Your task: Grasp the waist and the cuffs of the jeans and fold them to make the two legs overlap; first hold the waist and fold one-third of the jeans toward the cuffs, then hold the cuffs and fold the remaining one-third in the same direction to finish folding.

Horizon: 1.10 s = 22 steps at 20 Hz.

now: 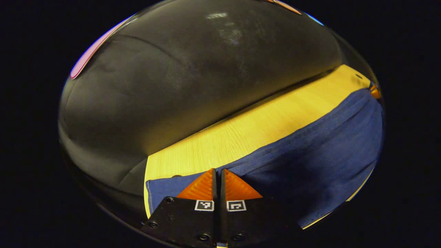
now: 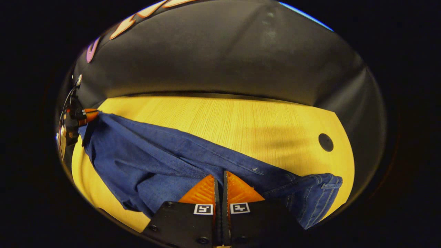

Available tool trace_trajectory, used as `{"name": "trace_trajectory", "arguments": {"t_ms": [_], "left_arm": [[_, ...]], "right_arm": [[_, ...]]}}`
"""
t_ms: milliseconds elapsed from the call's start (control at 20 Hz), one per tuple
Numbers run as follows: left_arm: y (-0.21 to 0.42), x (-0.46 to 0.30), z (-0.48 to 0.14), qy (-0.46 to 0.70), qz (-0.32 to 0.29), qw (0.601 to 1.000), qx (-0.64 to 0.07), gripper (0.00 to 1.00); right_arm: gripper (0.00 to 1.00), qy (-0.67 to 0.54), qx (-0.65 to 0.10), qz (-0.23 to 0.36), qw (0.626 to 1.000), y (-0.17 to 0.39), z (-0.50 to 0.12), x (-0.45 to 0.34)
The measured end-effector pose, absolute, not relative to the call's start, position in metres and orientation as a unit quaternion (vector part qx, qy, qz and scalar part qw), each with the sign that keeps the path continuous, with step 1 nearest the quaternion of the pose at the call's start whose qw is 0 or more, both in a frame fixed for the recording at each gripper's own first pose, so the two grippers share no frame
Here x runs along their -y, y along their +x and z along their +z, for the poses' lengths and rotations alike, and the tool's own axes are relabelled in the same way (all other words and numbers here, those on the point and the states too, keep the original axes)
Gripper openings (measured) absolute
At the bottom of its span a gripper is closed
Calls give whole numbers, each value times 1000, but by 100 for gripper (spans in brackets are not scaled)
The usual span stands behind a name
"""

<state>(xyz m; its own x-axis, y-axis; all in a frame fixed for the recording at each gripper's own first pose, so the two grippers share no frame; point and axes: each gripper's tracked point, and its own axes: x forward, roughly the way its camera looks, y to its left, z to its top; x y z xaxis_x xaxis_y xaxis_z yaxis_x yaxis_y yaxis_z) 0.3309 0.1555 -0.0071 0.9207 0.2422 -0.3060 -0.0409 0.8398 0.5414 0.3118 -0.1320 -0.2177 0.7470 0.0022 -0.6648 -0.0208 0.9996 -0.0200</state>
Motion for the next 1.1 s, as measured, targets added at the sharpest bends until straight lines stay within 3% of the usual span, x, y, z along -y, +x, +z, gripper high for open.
{"name": "trace_trajectory", "arguments": {"t_ms": [50, 150, 200, 300, 350, 450, 700, 1100], "left_arm": [[330, -153, -2, 276, 77, 942, -176, 0], [326, -150, 4, 264, 75, 948, -159, 0], [325, -145, 5, 248, 64, 954, -154, 0], [310, -137, 29, 226, 86, 963, -118, 67], [309, -139, 35, 214, 95, 967, -97, 100], [292, -131, 55, 185, 95, 976, -62, 95], [263, -125, 78, 150, 95, 984, -27, 95], [200, -83, 64, 98, 118, 988, -33, 95]], "right_arm": [[4, -13, -346, -1, 938, 313, -212, 134], [23, -1, -349, 0, 937, 305, -207, 137], [49, 13, -351, 6, 936, 300, -203, 134], [100, 36, -334, 4, 942, 291, -189, 135], [95, 38, -325, -3, 945, 283, -180, 143], [98, 32, -303, -21, 952, 267, -157, 165], [96, -4, -301, -88, 949, 208, -134, 254], [99, 55, -367, -108, 922, 164, -199, 307]]}}
